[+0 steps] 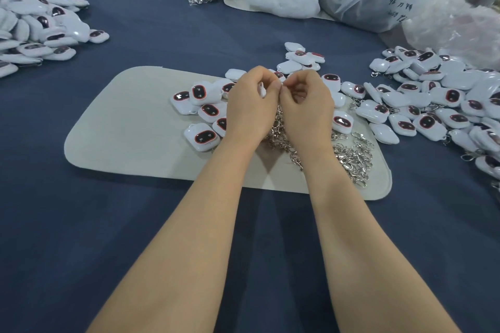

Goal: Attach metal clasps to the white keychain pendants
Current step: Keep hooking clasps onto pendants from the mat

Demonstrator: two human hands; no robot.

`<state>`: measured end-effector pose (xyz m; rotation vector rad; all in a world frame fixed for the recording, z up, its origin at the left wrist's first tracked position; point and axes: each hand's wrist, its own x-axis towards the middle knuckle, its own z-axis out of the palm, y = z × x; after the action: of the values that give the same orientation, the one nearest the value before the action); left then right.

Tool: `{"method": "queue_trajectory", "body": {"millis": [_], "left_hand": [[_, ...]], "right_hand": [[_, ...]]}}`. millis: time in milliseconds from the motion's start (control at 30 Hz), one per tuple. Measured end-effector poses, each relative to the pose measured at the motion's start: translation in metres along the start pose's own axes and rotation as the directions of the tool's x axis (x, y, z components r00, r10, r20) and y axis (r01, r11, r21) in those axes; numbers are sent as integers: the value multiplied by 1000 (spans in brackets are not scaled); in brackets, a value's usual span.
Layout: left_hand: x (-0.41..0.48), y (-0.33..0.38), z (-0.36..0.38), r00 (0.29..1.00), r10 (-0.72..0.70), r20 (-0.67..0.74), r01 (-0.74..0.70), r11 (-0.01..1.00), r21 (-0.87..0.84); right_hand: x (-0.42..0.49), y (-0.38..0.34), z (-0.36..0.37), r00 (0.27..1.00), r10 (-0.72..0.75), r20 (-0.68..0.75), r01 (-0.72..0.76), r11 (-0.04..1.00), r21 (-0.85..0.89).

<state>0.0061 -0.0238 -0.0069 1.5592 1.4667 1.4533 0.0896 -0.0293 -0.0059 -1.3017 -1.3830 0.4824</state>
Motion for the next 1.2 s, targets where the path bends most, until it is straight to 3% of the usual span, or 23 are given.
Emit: {"method": "queue_trajectory", "body": {"millis": [267, 633, 867, 1033, 1133, 1200], "left_hand": [[0, -1, -1, 1000, -15, 25, 14, 999, 38], [-2, 0, -1, 1000, 29, -4, -29, 989, 145], [-2, -2, -2, 1000, 22, -11, -20, 985, 174], [-2, -3, -2, 1000, 18, 12, -20, 988, 153], [-1, -1, -1, 999, 14, 51, -20, 992, 122], [-1, 2, -1, 998, -29, 54, 28, 1000, 10]], "right_hand": [[4, 2, 0, 995, 89, -45, -84, 993, 84], [5, 5, -2, 999, 47, 18, -48, 997, 57], [2, 7, -3, 993, -58, 104, 65, 996, -67], [1, 8, -4, 987, -112, 113, 123, 988, -98], [2, 10, -5, 995, -79, 63, 84, 994, -76], [4, 12, -6, 999, -40, 6, 40, 998, -48]]}}
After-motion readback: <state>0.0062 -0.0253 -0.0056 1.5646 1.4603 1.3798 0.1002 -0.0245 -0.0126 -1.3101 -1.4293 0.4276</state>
